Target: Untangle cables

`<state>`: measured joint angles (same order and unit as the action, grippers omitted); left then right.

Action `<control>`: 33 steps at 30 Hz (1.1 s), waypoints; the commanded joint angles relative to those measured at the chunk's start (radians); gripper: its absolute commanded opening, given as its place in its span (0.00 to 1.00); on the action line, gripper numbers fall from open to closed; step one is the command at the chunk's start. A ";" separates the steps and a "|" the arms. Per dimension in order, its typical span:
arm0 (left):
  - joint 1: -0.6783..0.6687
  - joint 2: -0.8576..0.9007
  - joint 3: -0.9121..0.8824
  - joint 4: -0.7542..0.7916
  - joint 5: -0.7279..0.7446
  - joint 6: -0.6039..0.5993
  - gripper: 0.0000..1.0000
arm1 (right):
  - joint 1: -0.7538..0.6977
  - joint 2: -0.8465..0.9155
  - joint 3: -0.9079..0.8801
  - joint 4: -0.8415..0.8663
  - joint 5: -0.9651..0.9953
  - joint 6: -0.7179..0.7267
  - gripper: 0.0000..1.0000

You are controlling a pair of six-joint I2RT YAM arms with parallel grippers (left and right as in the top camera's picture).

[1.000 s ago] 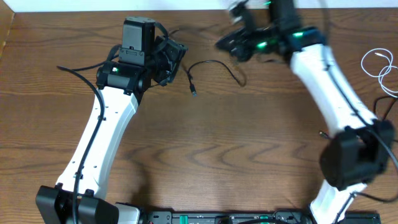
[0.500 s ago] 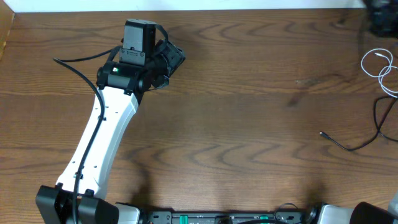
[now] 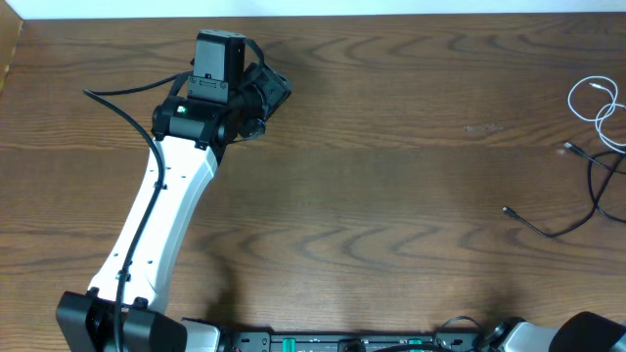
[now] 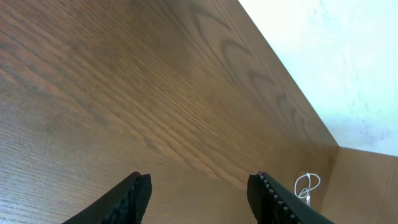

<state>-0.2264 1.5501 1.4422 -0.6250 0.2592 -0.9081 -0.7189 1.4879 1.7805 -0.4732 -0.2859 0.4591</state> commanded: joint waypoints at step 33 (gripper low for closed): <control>0.000 -0.020 0.002 -0.032 -0.145 0.399 1.00 | 0.183 0.327 0.006 -0.203 -0.455 -0.220 0.99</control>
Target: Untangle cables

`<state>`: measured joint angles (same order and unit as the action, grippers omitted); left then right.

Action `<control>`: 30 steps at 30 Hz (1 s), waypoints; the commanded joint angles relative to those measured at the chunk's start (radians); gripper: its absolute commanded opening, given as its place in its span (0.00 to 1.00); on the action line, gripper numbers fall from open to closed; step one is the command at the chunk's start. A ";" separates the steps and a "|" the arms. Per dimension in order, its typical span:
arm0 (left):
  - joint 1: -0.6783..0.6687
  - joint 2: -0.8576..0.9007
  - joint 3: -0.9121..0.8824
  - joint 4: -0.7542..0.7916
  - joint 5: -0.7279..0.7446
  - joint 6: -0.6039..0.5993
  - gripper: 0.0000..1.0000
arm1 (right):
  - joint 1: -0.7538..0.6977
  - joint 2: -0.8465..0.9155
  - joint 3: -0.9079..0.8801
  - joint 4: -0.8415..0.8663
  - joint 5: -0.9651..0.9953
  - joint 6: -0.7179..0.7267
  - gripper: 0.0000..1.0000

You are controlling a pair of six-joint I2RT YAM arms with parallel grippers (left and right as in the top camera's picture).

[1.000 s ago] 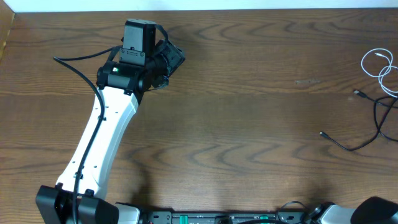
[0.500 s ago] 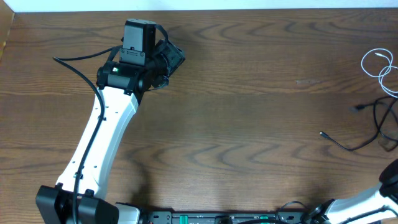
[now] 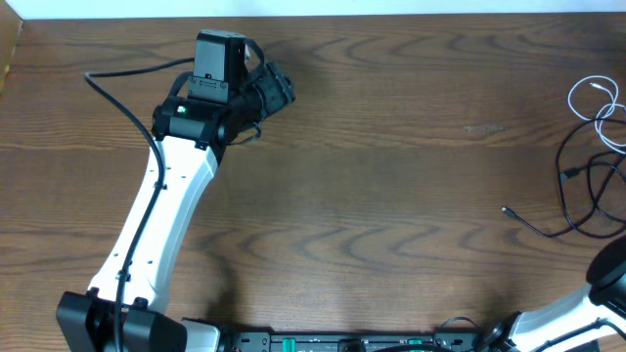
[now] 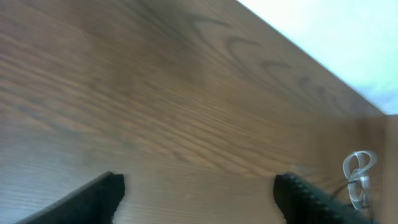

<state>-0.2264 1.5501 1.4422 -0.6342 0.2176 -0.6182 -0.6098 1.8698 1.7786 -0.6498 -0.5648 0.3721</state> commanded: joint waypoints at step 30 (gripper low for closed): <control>0.000 -0.020 0.002 -0.148 -0.256 0.109 0.98 | 0.874 -0.338 0.008 -0.754 0.316 -0.446 0.99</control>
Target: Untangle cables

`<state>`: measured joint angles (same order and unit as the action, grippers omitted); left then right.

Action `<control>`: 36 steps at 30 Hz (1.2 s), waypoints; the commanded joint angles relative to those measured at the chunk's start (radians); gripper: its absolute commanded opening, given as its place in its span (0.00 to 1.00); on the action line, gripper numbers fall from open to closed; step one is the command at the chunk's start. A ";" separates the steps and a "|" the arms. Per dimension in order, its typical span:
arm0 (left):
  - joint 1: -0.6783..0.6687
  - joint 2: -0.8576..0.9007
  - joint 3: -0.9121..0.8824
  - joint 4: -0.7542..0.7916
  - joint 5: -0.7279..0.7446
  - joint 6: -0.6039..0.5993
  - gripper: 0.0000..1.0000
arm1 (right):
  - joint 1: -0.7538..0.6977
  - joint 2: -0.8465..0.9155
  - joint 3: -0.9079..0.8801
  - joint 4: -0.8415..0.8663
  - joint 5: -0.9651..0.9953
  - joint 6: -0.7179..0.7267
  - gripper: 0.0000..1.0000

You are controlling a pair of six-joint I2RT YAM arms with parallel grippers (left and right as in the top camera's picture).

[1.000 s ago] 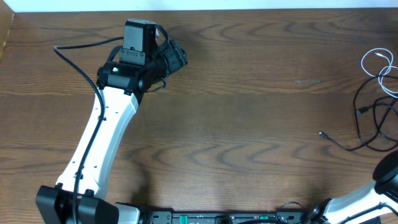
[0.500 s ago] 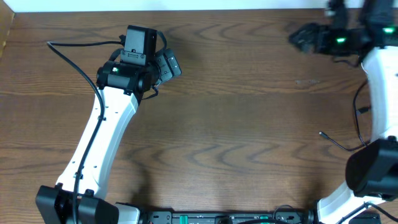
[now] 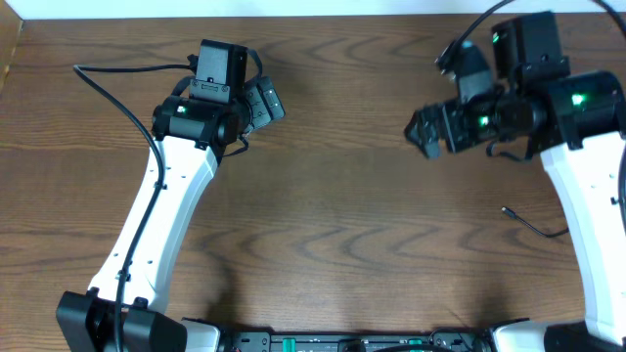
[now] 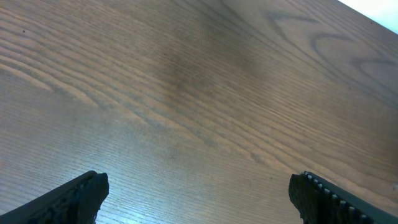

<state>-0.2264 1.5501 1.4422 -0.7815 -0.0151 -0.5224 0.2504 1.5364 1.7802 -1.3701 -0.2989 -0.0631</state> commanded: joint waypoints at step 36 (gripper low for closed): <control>0.000 -0.020 0.002 -0.001 -0.023 0.013 0.98 | -0.256 -1.088 -1.235 1.028 0.105 -0.047 0.99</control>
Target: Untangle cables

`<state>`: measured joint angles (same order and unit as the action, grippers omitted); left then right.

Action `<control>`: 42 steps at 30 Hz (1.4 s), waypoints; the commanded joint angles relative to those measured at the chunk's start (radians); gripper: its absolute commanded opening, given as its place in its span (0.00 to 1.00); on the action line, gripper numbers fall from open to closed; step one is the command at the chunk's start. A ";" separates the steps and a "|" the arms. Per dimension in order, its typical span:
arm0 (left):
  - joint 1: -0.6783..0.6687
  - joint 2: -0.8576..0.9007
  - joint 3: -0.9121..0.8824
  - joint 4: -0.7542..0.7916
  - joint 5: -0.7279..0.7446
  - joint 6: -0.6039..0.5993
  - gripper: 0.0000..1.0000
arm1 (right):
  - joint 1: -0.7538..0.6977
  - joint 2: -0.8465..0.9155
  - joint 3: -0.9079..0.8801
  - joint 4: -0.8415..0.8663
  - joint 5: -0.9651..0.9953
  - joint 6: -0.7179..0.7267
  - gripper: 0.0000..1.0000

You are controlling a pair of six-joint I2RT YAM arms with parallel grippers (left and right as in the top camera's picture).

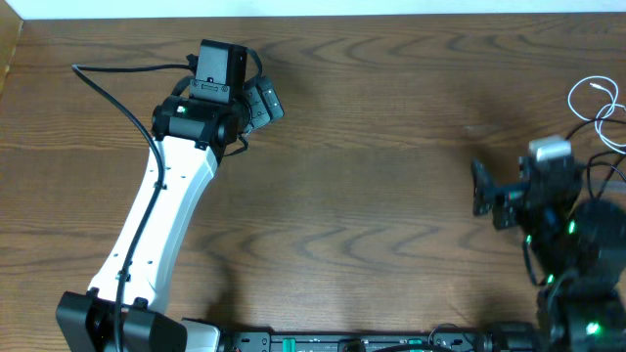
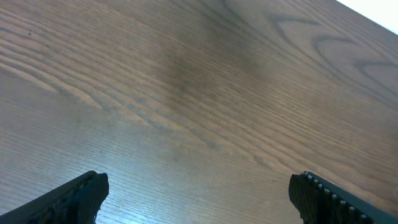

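Note:
A thin white cable (image 1: 595, 101) lies in loops at the table's far right edge. Just below it a black cable (image 1: 610, 166) shows only in part, the rest hidden under my right arm. My right gripper (image 1: 486, 191) sits at the lower right, pointing left over bare wood; its jaws are too small and dark to read. My left gripper (image 1: 262, 103) hovers at the upper left, far from both cables. In the left wrist view the left gripper (image 2: 199, 196) is open wide, with only wood grain between its fingertips (image 2: 84, 191).
The brown wooden table (image 1: 372, 147) fills the overhead view, with a pale floor strip beyond its far edge. The left arm's white link (image 1: 161, 210) runs diagonally from the bottom left corner. A black supply cable (image 1: 117, 73) arcs off the left wrist.
My right arm has moved from the upper right, where it covered the cables, to the lower right. The white cable is in sight again. The left arm and its open jaws have not changed.
At first my left gripper was open at the upper left and both cables lay uncovered at the right edge. Then its jaws stood wider and the black cable had shifted. Later the right arm stretched across the upper right; now it sits lower right.

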<state>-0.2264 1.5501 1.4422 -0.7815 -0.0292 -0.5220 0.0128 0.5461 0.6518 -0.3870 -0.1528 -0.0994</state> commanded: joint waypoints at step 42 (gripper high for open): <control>0.000 -0.020 0.002 -0.001 -0.009 0.013 0.98 | -0.050 -0.542 -0.646 0.339 -0.183 -0.051 0.99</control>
<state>-0.2264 1.5482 1.4422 -0.7815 -0.0292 -0.5220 -0.0452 0.0116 0.0063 -0.0418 -0.3374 -0.1398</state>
